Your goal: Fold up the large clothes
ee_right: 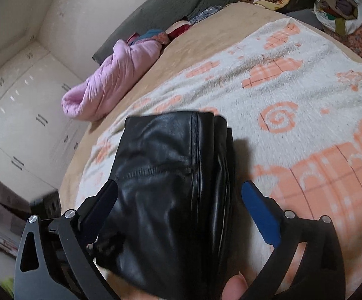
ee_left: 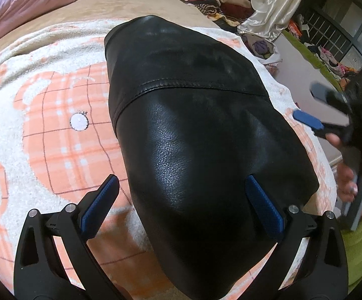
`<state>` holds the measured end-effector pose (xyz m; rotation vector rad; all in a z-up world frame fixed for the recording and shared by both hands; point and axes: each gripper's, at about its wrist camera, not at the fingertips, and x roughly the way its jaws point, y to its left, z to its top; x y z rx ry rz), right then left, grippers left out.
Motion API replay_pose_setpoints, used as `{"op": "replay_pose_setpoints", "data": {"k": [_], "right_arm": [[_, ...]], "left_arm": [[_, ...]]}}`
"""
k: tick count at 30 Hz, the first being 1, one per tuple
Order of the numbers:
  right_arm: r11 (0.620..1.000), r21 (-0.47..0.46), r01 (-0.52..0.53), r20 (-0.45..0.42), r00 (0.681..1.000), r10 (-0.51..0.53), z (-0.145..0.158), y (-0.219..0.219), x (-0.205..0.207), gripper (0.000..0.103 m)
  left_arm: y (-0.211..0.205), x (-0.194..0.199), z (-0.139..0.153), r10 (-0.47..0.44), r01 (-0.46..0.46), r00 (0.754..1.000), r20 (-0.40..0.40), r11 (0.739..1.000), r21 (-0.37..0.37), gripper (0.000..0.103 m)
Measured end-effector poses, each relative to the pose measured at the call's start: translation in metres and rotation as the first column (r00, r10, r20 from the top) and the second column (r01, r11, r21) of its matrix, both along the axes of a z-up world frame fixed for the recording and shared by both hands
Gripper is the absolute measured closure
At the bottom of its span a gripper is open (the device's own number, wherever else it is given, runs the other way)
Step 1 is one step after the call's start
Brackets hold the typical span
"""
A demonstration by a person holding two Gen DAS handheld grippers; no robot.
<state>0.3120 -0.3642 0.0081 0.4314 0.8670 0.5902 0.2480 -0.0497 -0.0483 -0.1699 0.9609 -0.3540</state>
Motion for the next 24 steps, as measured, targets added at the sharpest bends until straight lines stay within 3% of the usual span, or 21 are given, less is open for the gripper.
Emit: {"op": "replay_pose_setpoints", "data": {"k": [8, 13, 16, 21, 24], "right_arm": [[0.994, -0.07, -0.087, -0.036, 0.996, 0.084, -0.016, 0.014, -0.031, 0.004], [0.994, -0.062, -0.095, -0.075, 0.993, 0.091, -0.03, 0.016, -0.027, 0.004], [0.995, -0.017, -0.102, -0.11, 0.989, 0.1, -0.04, 0.014, -0.018, 0.004], [0.993, 0.064, -0.096, -0.231, 0.967, 0.109, -0.071, 0.013, -0.001, 0.004], [0.992, 0.079, -0.102, -0.227, 0.967, 0.118, -0.079, 0.013, 0.001, 0.004]], "left_arm": [[0.018, 0.005, 0.013, 0.028, -0.028, 1.0, 0.004, 0.999, -0.038, 0.009], [0.037, 0.022, 0.013, 0.046, -0.056, 0.997, -0.063, 0.985, -0.163, 0.009], [0.037, 0.035, 0.004, 0.019, -0.051, 0.991, -0.132, 0.97, -0.237, 0.009], [0.025, 0.05, -0.013, -0.016, -0.034, 0.98, -0.2, 0.969, -0.244, 0.009], [0.021, 0.054, -0.017, -0.032, -0.018, 0.978, -0.206, 0.972, -0.235, 0.008]]}}
